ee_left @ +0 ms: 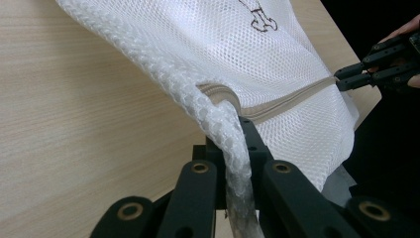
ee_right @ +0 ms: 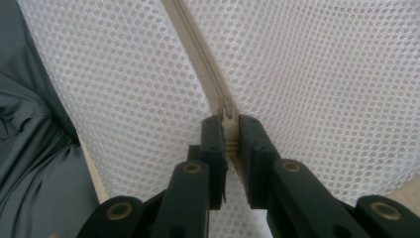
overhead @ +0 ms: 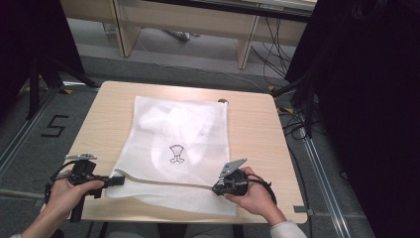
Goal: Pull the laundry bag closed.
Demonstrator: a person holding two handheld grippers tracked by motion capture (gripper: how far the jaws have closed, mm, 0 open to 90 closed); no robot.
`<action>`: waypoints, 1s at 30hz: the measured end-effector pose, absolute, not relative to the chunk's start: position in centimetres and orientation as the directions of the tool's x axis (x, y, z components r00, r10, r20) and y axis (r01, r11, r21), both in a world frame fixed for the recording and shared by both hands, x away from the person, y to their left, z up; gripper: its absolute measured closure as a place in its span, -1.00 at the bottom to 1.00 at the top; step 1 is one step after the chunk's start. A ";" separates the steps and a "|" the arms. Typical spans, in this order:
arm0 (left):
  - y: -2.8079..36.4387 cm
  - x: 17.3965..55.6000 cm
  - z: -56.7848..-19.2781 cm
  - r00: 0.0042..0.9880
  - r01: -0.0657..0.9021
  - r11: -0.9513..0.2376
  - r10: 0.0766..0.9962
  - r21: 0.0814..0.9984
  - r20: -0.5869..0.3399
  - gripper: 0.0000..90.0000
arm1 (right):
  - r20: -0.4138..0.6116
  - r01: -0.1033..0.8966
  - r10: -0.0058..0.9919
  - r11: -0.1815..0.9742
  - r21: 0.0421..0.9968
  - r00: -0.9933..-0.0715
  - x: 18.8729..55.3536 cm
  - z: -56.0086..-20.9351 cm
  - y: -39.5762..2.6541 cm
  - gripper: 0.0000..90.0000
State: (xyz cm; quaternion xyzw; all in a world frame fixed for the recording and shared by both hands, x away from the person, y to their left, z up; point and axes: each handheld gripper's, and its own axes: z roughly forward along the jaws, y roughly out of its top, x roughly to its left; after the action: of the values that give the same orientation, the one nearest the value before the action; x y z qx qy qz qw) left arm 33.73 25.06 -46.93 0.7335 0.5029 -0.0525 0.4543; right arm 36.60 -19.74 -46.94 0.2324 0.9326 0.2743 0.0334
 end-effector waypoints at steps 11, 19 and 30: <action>25.1 33.8 -46.9 0.488 0.787 -0.081 0.689 0.612 -0.536 0.91 | 0.064 0.429 0.467 0.738 0.521 -0.882 36.6 -46.8 -20.8 0.84; 25.0 33.7 -46.9 0.485 0.784 -0.079 0.697 0.616 -0.528 0.92 | 0.067 0.431 0.468 0.737 0.521 -0.881 36.6 -46.8 -21.2 0.84; 25.0 33.7 -46.9 0.482 0.785 -0.070 0.693 0.616 -0.536 0.91 | 0.071 0.454 0.492 0.726 0.516 -0.868 36.5 -46.9 -22.1 0.84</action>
State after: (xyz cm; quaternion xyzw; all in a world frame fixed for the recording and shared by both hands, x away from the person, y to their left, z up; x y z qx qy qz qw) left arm 33.72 25.03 -46.92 0.7296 0.5064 -0.0499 0.4568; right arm 36.49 -22.13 -46.86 0.2547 0.9284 0.2684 0.0355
